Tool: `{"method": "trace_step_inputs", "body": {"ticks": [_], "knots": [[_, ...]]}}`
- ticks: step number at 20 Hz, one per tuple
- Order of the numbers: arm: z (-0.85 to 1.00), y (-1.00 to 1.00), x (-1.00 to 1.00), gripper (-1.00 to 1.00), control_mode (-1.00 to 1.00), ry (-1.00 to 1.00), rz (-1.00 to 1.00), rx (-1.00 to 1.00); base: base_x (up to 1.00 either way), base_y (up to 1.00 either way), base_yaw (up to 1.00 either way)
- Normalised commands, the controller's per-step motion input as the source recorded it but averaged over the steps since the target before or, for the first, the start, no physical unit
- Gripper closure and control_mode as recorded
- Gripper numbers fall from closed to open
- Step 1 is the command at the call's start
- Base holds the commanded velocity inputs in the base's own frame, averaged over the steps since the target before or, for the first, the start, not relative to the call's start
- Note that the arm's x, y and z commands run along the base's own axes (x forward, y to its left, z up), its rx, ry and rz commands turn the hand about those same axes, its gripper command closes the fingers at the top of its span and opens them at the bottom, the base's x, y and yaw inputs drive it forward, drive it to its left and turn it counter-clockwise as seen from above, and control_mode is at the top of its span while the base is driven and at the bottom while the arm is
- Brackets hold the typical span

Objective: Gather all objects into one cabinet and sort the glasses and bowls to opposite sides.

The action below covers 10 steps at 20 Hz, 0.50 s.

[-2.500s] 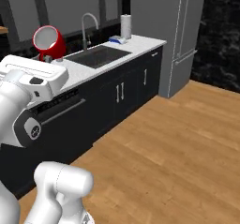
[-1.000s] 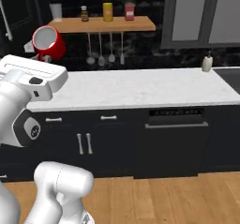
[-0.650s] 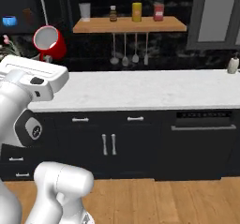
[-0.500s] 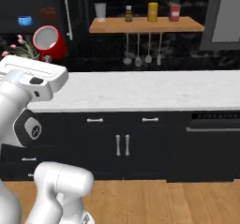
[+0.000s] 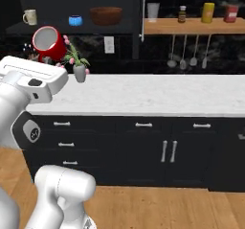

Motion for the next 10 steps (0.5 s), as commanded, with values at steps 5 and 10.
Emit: {"method": "trace_step_inputs", "body": {"ticks": [5, 10], "knots": [[0.00, 0.00, 0.00, 1.00, 1.00, 0.00, 0.00, 0.00, 0.02, 0.50, 0.12], [0.00, 0.00, 0.00, 1.00, 1.00, 0.00, 0.00, 0.00, 0.33, 0.36, 0.14]]}}
